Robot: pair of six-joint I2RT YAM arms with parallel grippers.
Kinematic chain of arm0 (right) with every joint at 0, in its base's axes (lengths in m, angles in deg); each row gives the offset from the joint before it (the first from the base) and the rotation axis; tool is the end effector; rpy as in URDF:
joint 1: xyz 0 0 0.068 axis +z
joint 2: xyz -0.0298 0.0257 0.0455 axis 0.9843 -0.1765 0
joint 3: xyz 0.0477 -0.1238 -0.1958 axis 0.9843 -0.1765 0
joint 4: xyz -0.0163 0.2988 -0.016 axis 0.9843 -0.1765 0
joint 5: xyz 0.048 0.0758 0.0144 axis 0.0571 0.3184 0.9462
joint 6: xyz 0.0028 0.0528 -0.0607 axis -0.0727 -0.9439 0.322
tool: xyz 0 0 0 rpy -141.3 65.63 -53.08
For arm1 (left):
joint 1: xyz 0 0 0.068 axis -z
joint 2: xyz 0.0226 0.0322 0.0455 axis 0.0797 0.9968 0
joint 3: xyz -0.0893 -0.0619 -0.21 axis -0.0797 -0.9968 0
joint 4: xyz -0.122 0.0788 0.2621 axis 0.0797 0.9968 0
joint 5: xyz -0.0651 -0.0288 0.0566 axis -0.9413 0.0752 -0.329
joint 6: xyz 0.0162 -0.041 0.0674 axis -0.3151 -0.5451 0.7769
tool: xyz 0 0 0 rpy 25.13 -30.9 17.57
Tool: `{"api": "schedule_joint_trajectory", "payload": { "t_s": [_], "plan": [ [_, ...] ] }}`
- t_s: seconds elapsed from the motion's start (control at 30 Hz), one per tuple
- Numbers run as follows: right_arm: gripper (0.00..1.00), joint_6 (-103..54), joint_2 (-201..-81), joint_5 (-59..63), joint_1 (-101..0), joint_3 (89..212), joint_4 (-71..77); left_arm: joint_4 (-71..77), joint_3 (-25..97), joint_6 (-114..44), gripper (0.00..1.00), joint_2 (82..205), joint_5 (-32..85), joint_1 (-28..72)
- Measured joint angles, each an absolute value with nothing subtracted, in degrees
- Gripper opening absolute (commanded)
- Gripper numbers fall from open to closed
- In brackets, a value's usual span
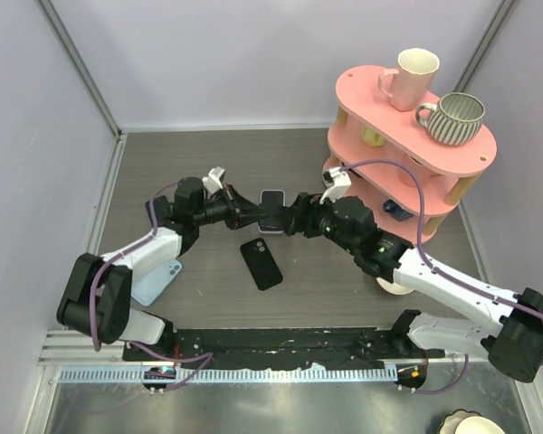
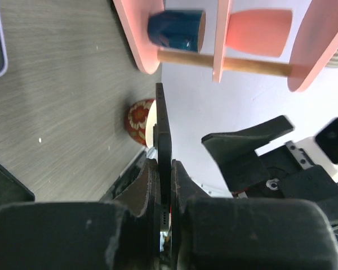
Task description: Put the phone into the phone case
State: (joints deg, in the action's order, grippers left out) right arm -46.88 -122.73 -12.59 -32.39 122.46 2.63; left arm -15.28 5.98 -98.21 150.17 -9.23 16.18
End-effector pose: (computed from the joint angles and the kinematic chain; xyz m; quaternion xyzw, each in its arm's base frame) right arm 0.2397 0.2482 0.2568 -0.0900 0.7956 0.3311 0.4993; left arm 0.3218 -0.1735 0.1579 -0.1548 0.7730 -0.6011 0.1313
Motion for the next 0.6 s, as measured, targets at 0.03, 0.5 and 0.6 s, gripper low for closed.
{"api": "schedule_joint_trajectory", "payload": {
  "t_s": [0.03,0.5,0.6],
  "plan": [
    [0.81,-50.6,-122.5,-13.2,-32.4,121.2,4.9,-15.7,5.2,-98.7,0.0,149.2,-7.9,16.1],
    [0.78,-76.0,-125.9,-25.9,-27.1,111.5,26.5,-24.3,-6.1,-104.1,0.0,131.1,10.2,15.9],
    [0.75,-77.2,-127.2,-27.3,-27.1,111.4,29.6,-25.5,-7.6,-104.5,0.0,128.5,11.3,15.9]
  ]
}}
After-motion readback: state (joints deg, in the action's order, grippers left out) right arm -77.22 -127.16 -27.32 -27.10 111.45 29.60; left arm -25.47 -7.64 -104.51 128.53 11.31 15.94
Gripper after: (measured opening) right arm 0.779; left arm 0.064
